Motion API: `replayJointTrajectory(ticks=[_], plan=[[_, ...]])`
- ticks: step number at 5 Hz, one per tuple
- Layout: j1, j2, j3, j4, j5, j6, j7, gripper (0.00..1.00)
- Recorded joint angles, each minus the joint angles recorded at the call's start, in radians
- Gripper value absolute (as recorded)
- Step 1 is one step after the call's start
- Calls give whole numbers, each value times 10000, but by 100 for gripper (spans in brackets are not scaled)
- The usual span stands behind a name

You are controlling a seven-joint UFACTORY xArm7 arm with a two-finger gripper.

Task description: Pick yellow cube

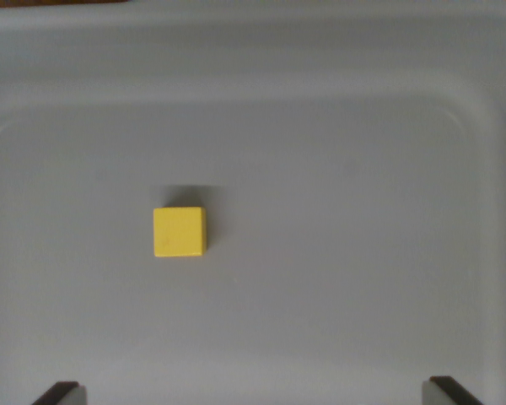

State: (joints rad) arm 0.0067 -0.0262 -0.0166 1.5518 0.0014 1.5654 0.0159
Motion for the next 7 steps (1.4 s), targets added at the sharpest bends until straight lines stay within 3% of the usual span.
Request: replayJointTrajectory(ticks=[7], plan=[[44,347,53,-348,14,-636,36,0]])
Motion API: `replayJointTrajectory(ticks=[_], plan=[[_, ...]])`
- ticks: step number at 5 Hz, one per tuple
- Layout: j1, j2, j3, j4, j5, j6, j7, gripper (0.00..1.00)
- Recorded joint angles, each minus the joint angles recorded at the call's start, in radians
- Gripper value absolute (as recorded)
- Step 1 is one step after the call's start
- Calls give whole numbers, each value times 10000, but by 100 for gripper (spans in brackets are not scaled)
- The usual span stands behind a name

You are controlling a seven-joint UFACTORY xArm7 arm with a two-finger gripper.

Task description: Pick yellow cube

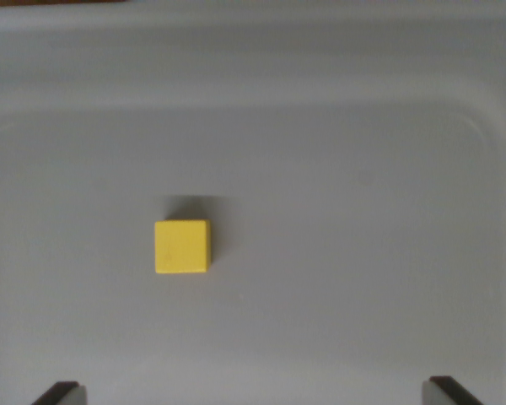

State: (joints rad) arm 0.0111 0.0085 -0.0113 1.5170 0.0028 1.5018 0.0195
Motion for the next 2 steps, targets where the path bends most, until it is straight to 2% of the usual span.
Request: replayJointTrajectory(ticks=[1,2], plan=[[22,170,26,-170,7,-311,18,0],[22,170,26,-170,7,-311,18,0]])
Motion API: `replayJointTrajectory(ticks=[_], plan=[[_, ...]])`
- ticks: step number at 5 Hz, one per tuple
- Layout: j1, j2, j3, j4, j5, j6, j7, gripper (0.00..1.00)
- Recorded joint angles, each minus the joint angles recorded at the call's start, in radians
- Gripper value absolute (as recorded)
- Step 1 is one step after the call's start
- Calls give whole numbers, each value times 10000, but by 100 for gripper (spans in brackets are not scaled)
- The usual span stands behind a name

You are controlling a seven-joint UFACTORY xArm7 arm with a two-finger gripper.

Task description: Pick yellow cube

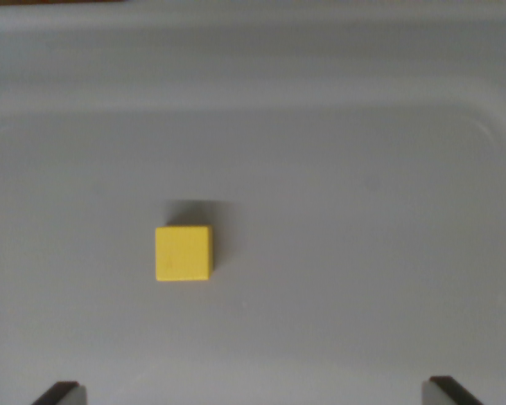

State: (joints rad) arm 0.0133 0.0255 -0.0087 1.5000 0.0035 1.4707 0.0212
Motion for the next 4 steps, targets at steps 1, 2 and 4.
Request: replayJointTrajectory(ticks=[1,2,4], plan=[[24,189,29,-190,8,-347,20,0],[24,189,29,-190,8,-347,20,0],[51,397,61,-399,16,-729,41,0]])
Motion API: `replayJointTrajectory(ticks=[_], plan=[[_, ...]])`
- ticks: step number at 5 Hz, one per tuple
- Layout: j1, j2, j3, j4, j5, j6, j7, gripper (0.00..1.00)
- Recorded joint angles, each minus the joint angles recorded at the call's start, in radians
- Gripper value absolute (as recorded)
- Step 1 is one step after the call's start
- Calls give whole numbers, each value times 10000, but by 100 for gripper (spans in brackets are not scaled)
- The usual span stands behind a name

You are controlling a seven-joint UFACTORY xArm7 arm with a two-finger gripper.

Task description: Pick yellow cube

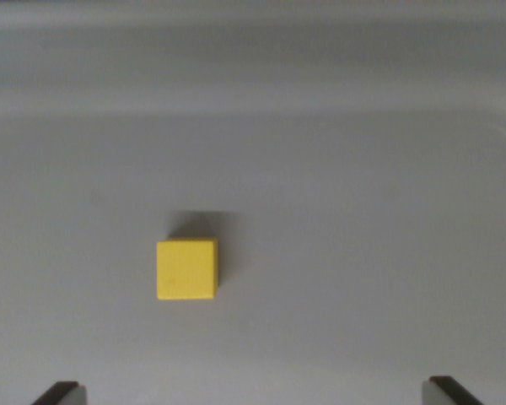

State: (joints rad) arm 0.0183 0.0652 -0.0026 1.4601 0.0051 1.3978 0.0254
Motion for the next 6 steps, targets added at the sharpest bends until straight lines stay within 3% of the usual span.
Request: replayJointTrajectory(ticks=[1,2,3,4,5,6], plan=[[28,222,34,-223,9,-408,23,0],[28,222,34,-223,9,-408,23,0],[57,450,69,-451,18,-825,47,0],[57,450,69,-451,18,-825,47,0],[88,696,107,-698,28,-1275,73,0],[88,696,107,-698,28,-1275,73,0]])
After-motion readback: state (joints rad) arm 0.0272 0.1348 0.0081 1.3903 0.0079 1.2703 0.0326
